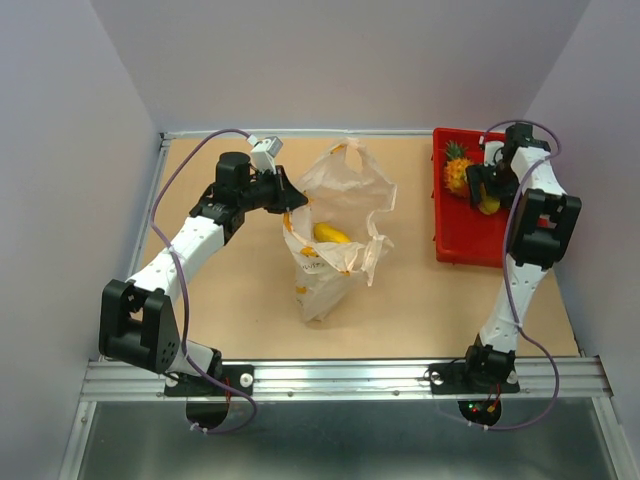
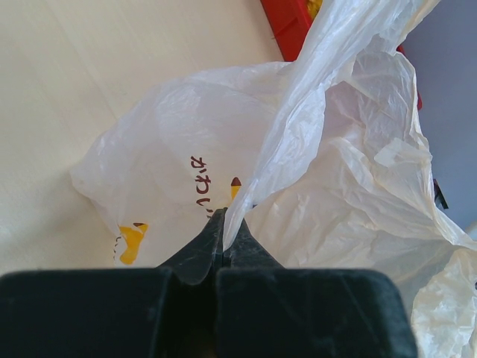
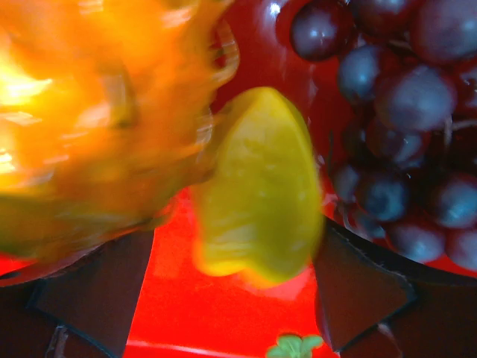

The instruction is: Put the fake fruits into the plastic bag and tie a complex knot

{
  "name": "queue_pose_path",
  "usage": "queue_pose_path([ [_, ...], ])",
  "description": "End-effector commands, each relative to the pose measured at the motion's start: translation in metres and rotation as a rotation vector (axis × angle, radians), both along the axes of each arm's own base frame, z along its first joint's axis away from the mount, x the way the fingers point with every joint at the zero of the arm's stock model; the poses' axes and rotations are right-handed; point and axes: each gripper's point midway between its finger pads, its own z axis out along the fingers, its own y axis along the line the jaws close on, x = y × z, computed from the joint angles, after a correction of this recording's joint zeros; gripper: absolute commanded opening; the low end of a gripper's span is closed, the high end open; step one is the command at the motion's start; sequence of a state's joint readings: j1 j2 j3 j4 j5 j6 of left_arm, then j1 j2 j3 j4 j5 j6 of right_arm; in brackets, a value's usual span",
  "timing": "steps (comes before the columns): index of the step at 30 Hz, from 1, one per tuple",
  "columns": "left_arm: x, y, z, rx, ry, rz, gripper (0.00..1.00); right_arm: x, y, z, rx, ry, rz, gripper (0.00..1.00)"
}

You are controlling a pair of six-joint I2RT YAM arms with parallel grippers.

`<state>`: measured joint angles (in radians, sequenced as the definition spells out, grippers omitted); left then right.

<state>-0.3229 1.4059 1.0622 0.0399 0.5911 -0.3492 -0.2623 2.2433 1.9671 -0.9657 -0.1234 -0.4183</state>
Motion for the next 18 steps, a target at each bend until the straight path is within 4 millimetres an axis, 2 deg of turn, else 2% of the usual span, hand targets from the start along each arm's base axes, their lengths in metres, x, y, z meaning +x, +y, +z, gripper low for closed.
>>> queue_pose_path([
  [1, 0.001, -0.001, 0.011, -0.02, -0.046, -0.014, 0.0, 0.026, -0.013, 0.008, -0.036, -0.115, -0.034, 0.85],
  [7, 0.004, -0.002, 0.012, -0.02, -0.051, -0.018, 0.0, 0.041, -0.018, -0.009, -0.039, -0.125, -0.059, 0.77],
  [9, 0.005, -0.002, 0.013, -0.022, -0.051, -0.017, 0.0, 0.044, -0.017, -0.009, -0.03, -0.134, -0.059, 0.69],
  [10, 0.006, -0.002, 0.013, -0.019, -0.054, -0.017, 0.0, 0.045, -0.017, -0.009, -0.029, -0.138, -0.06, 0.6],
  [12, 0.006, -0.002, 0.014, -0.018, -0.056, -0.016, 0.0, 0.045, -0.017, -0.006, -0.032, -0.143, -0.064, 0.48],
  [13, 0.006, -0.002, 0.014, -0.018, -0.055, -0.016, 0.0, 0.043, -0.019, -0.002, -0.036, -0.145, -0.07, 0.39],
  [15, 0.006, -0.003, 0.012, -0.018, -0.049, -0.017, 0.0, 0.038, -0.019, 0.008, -0.035, -0.156, -0.073, 0.35],
  [17, 0.006, -0.003, 0.012, -0.02, -0.045, -0.02, 0.0, 0.028, -0.024, 0.044, -0.035, -0.21, -0.094, 0.34],
  [18, 0.006, -0.003, 0.012, -0.02, -0.043, -0.02, 0.0, 0.028, -0.024, 0.044, -0.034, -0.211, -0.096, 0.34],
])
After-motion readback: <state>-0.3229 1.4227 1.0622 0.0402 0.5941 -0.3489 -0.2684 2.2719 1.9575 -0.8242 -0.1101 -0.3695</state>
